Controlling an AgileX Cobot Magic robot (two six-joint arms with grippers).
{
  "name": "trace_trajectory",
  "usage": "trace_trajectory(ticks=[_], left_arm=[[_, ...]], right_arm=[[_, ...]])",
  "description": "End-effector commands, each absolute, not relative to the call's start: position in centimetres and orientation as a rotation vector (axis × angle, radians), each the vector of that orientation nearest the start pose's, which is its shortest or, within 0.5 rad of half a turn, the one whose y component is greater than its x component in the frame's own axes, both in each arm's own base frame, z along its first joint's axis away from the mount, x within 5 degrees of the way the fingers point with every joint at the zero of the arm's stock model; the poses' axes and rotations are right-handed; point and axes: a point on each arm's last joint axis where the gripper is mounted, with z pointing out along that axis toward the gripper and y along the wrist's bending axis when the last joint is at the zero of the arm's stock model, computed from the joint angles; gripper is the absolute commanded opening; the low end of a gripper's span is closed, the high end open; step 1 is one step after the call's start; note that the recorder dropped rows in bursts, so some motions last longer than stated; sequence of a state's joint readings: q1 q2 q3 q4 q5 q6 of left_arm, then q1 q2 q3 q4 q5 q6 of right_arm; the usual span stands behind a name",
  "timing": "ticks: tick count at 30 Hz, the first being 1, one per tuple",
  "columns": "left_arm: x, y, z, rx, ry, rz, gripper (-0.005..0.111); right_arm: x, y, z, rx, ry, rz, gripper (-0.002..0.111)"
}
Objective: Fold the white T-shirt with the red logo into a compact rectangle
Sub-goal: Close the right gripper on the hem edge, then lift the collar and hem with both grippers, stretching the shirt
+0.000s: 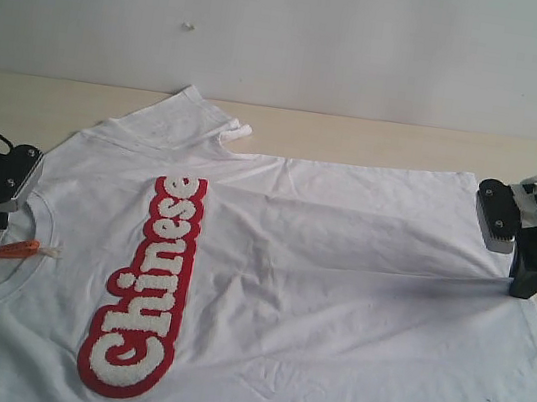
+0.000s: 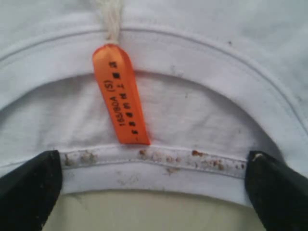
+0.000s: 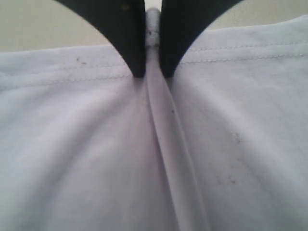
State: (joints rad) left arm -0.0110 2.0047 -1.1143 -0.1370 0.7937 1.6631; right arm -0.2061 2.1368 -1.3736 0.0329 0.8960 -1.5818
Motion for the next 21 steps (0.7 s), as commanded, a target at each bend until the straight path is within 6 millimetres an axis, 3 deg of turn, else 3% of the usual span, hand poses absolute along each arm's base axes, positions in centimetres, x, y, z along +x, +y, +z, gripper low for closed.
trace_trajectory(ticks=[1,11,14,17,21], left_arm=[[33.8,-1.0,8.7,-2.257,-2.207,0.144,0.105],[33.6,-1.0,7.0,-2.224,-2.187,0.196,0.105],[33.6,-1.0,6.8,-2.220,-2.184,0.203,0.099],[33.6,-1.0,6.8,-2.212,-2.191,0.204,0.075],[33.2,-1.0,6.9,-2.192,-2.165,0.251,0.023]], right_arm=[[38.7,-8.0,9.9,-1.964,2.432,0.020,0.000],[38.7,-8.0,9.9,-1.964,2.432,0.020,0.000],[38.7,-8.0,9.9,-1.964,2.432,0.020,0.000],[38.7,-8.0,9.9,-1.964,2.432,0.020,0.000],[38.7,-8.0,9.9,-1.964,2.432,0.020,0.000]])
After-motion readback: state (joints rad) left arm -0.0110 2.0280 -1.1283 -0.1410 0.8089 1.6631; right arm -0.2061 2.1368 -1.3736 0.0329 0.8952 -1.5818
